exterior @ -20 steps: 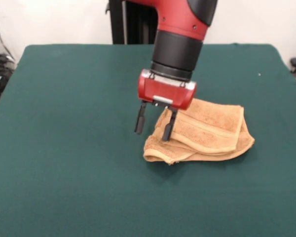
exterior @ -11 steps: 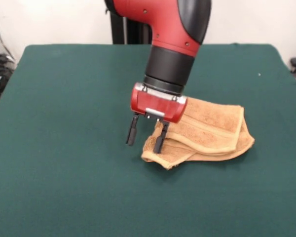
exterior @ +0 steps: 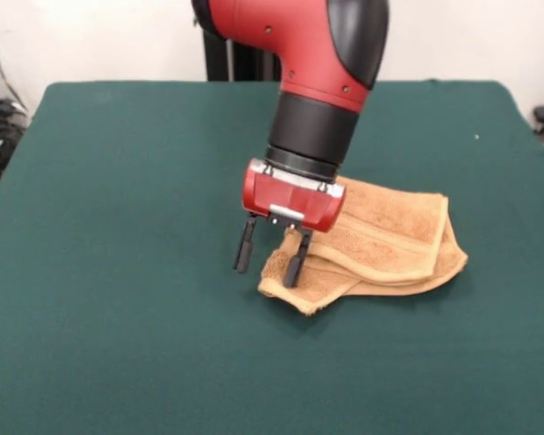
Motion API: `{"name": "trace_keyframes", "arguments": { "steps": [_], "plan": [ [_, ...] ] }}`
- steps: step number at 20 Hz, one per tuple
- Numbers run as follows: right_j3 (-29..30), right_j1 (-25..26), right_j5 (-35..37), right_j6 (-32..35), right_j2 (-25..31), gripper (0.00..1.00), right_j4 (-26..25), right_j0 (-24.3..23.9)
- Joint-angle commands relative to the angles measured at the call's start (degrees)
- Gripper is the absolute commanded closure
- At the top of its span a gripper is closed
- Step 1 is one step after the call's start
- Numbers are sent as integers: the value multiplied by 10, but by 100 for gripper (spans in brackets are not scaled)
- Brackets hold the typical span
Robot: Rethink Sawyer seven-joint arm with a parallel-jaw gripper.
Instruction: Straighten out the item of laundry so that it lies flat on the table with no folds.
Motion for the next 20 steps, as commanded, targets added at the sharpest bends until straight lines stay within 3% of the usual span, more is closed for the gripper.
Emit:
{"name": "trace_keyframes", "arguments": {
  "steps": [1,2,5,11,15,20],
  "plan": [
    [47,-99,91,121,65,0,-2,6],
    [34,-117,125,109,73,0,-2,-10],
    [107,-141,80,142,117,0,-38,-36],
    [109,-126,41,160,169,0,-54,-66],
    [128,-119,23,188,237,0,-77,-116],
    [132,-115,32,173,248,0,-75,-123]
  ]
}}
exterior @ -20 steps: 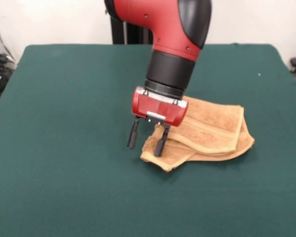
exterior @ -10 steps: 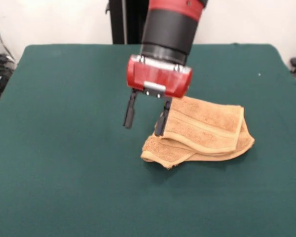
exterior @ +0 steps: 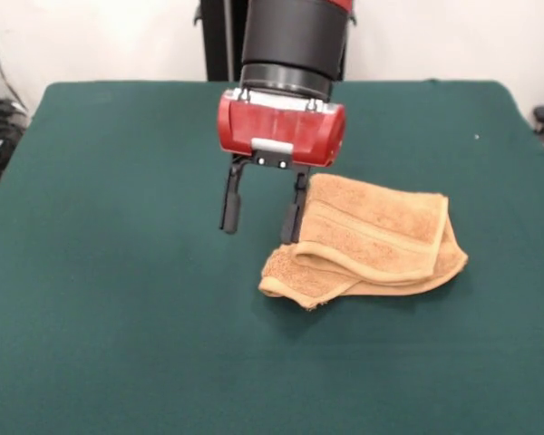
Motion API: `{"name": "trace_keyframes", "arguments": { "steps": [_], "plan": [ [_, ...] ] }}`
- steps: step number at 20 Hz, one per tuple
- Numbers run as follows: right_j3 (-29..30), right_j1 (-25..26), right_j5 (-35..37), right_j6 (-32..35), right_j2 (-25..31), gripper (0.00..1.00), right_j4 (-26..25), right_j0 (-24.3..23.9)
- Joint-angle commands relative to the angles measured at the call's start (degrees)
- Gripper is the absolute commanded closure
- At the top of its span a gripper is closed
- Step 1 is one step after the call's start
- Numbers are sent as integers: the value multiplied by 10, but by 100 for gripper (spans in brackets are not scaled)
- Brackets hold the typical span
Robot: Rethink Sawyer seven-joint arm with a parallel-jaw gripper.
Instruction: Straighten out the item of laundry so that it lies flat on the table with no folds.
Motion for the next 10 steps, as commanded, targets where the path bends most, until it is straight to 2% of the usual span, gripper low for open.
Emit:
{"name": "trace_keyframes", "arguments": {
  "steps": [1,3,6,7,10],
  "plan": [
    [70,27,20,170,120,0,-14,-5],
    [73,28,27,169,117,0,-2,-1],
    [83,37,1,192,151,0,-10,-24],
    [82,36,3,190,134,0,6,-10],
    [82,42,-11,190,139,0,1,-14]
  ]
}}
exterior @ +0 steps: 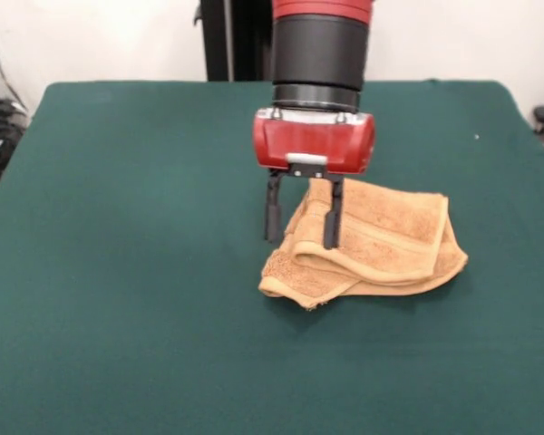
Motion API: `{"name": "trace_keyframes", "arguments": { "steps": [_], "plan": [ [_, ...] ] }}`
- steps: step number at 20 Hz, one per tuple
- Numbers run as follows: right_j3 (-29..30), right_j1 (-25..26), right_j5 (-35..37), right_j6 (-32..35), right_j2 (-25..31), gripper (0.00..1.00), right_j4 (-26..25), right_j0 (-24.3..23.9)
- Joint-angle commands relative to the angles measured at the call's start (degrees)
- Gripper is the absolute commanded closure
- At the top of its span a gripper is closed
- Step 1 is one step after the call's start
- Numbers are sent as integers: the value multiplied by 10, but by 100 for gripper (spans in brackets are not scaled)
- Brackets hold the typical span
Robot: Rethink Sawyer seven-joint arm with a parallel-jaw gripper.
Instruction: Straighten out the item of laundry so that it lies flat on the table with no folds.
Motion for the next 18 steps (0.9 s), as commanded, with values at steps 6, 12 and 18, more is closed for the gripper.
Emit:
{"name": "trace_keyframes", "arguments": {
  "steps": [6,12,18],
  "plan": [
    [45,44,-33,165,52,0,3,29],
    [26,48,-44,121,20,0,-19,52],
    [10,60,-70,121,23,0,-42,52]
  ]
}}
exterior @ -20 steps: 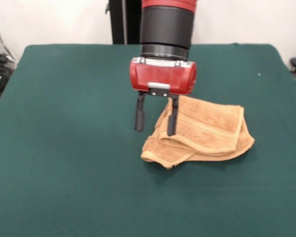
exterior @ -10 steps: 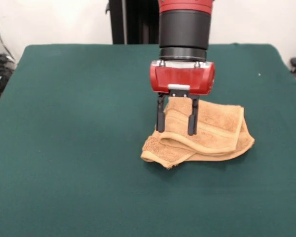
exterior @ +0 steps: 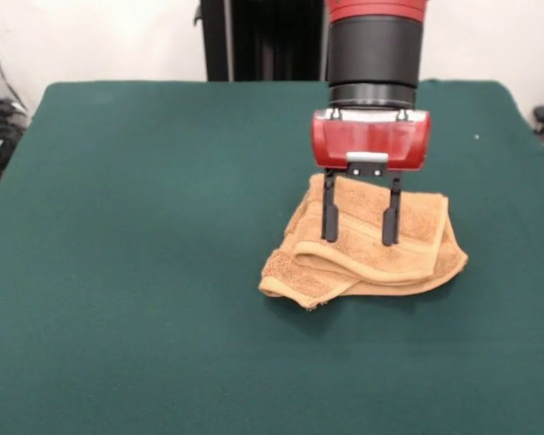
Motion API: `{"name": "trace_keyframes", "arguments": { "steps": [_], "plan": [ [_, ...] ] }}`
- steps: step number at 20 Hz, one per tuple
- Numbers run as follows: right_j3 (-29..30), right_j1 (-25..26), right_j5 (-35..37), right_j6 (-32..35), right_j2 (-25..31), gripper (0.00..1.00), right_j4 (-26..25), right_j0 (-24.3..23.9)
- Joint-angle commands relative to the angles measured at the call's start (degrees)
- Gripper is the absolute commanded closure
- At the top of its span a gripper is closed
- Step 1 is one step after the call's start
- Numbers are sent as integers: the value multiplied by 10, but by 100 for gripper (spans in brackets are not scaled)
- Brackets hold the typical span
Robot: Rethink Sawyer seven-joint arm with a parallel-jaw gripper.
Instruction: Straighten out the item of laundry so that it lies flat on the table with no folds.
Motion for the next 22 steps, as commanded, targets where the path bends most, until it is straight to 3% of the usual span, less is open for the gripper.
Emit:
{"name": "trace_keyframes", "arguments": {
  "steps": [1,22],
  "plan": [
    [0,56,-35,117,15,0,-24,18],
    [-15,62,-34,107,17,0,-39,19]
  ]
}}
